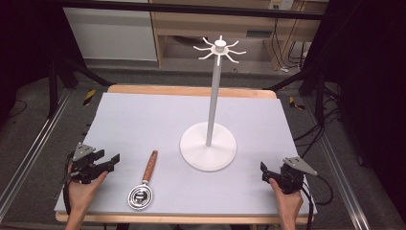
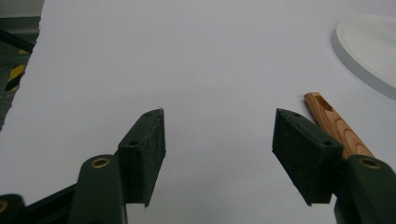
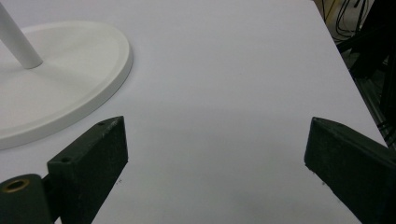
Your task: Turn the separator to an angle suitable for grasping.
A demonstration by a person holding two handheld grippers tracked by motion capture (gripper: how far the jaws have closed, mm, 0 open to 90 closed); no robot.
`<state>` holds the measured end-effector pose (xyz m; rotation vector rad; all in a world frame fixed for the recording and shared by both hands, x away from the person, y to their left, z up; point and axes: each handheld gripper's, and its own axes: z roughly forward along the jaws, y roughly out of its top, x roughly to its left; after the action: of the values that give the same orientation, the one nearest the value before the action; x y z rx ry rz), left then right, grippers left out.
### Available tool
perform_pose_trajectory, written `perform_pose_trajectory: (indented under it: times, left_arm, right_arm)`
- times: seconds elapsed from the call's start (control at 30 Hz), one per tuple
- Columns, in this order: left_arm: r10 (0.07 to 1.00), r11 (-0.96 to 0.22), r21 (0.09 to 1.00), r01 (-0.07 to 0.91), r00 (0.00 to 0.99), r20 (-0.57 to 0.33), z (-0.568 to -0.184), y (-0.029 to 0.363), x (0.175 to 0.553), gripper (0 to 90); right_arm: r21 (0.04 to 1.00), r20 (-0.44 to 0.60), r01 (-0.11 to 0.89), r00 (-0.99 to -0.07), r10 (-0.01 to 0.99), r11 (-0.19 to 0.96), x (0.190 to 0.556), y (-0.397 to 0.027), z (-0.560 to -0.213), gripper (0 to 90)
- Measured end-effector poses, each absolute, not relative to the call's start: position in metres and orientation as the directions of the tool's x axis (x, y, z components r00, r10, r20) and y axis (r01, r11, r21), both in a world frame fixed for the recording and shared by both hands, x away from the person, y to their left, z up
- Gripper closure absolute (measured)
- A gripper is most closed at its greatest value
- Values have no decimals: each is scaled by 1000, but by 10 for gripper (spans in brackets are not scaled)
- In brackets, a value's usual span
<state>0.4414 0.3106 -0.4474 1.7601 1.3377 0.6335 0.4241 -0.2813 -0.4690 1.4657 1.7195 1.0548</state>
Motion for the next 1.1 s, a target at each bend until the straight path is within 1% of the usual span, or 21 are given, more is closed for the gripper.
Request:
perform_pose_trajectory:
  times: [0.3,0.4,0.57,0.73,1.1]
  left_arm:
    - [932,-123,843,524,353,-83,-438,294,434,351]
    - [915,-156,838,524,395,-76,-434,283,433,365]
    - [903,-194,834,516,427,-54,-430,271,428,369]
    - [896,-219,832,510,443,-36,-427,263,426,371]
    - [879,-253,816,520,476,-31,-426,244,423,381]
  right_arm:
    - [883,16,463,-190,982,76,422,-277,-467,70]
    - [879,9,468,-195,981,85,422,-275,-465,70]
    - [876,1,473,-202,979,96,423,-272,-466,73]
    - [870,-10,479,-216,976,115,423,-270,-467,74]
    - [867,-8,485,-221,975,117,423,-268,-467,75]
